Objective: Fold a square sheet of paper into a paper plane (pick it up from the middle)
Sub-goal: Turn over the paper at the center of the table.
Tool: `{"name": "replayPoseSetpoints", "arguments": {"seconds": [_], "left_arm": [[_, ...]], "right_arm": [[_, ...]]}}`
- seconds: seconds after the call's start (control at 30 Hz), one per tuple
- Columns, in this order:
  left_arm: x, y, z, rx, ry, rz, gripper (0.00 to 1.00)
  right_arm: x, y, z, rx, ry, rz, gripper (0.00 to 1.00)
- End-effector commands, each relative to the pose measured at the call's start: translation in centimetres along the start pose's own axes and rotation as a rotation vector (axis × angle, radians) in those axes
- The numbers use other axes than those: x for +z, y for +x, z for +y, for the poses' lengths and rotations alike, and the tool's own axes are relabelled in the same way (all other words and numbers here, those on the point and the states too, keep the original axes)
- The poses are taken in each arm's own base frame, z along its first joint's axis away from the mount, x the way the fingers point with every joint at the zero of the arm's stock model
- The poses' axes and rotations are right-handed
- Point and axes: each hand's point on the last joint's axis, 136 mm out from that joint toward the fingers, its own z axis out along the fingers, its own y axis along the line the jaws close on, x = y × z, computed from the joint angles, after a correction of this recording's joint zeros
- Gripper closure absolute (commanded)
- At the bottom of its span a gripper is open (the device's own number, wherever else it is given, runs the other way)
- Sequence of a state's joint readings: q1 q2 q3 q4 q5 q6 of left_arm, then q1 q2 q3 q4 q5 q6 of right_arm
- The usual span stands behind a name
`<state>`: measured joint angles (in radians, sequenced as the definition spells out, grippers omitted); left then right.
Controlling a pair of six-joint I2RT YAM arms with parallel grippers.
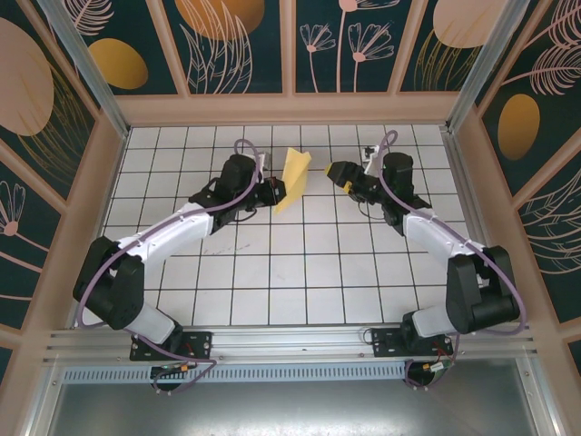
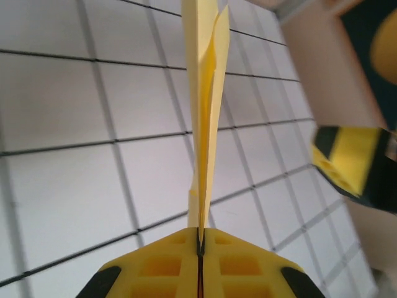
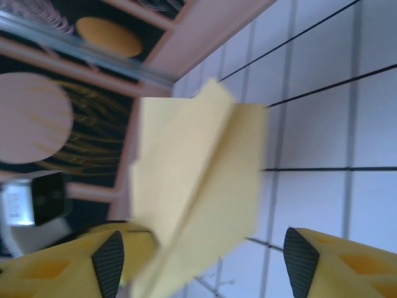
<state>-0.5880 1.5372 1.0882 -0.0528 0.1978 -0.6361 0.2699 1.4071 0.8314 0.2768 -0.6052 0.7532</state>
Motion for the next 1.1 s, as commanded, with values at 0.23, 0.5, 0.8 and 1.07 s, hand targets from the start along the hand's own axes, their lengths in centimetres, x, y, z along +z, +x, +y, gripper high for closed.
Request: {"name": "replayPoseSetpoints", "arguments": {"seconds": [0.23,0.5,0.8,1.07], "left_arm": [[-7.8,-2.8,13.4,0.328,-0.983,-0.009,0.90],[-4.8,-0.2,15.2,0.372,-1.109,0.085,0.87],[3.4,4.4,9.8,0.207,-0.581,0.209,0.48],[1.5,1.8,11.2,0.055,-0.524,0.104,0.22]], "right_arm": [[-1.6,-0.4,-5.8,-0.037,0.326,-0.069,0.25],[-1.3,-0.2,-7.1,-0.015,0.373,-0.064,0.25],[-0.3,1.4,-8.0,0.023,0.352,-0.007,0.26],[3.8,4.9,-6.1,-0.053,0.336,0.087,0.38]]}}
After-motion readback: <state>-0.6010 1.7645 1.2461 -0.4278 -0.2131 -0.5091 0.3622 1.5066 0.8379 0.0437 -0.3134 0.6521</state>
